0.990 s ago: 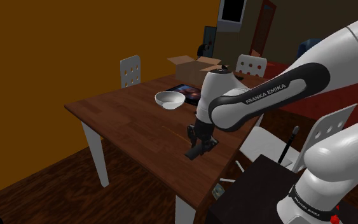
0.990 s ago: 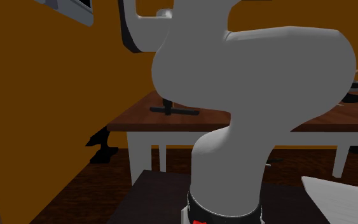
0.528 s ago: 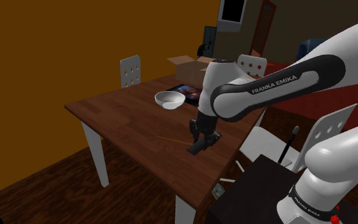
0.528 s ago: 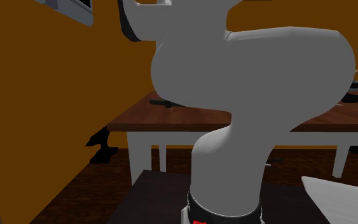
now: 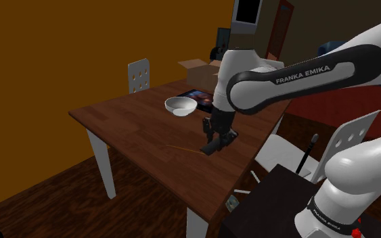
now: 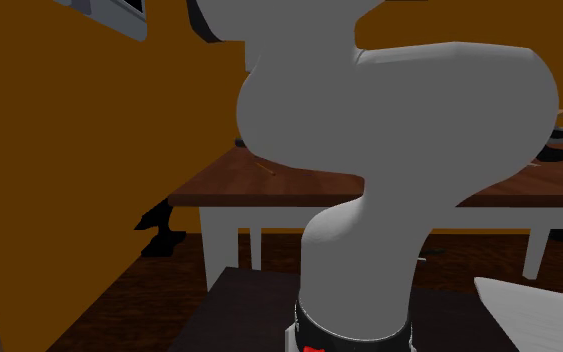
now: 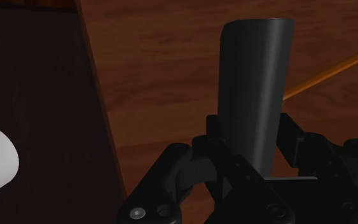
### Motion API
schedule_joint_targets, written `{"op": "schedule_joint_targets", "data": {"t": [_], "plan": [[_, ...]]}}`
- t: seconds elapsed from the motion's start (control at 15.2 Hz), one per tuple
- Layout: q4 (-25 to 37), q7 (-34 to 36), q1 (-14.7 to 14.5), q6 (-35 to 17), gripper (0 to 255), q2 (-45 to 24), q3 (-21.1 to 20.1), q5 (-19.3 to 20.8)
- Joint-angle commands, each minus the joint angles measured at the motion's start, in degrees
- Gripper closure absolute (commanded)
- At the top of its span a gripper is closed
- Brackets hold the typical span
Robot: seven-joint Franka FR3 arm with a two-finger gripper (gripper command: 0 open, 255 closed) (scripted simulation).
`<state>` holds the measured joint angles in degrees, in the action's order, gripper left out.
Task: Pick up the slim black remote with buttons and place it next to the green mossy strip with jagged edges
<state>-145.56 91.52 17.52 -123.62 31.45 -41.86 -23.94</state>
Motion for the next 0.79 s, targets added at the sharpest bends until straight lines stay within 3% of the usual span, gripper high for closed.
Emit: {"op": "schedule_joint_targets", "data": {"t": [0.0, 0.73], "plan": [[1.19, 0.17, -0.18, 2.05, 255, 0.88, 0.65, 0.19], [1.48, -13.22, 7.32, 0.58, 255, -3.38, 10.67, 6.13]]}}
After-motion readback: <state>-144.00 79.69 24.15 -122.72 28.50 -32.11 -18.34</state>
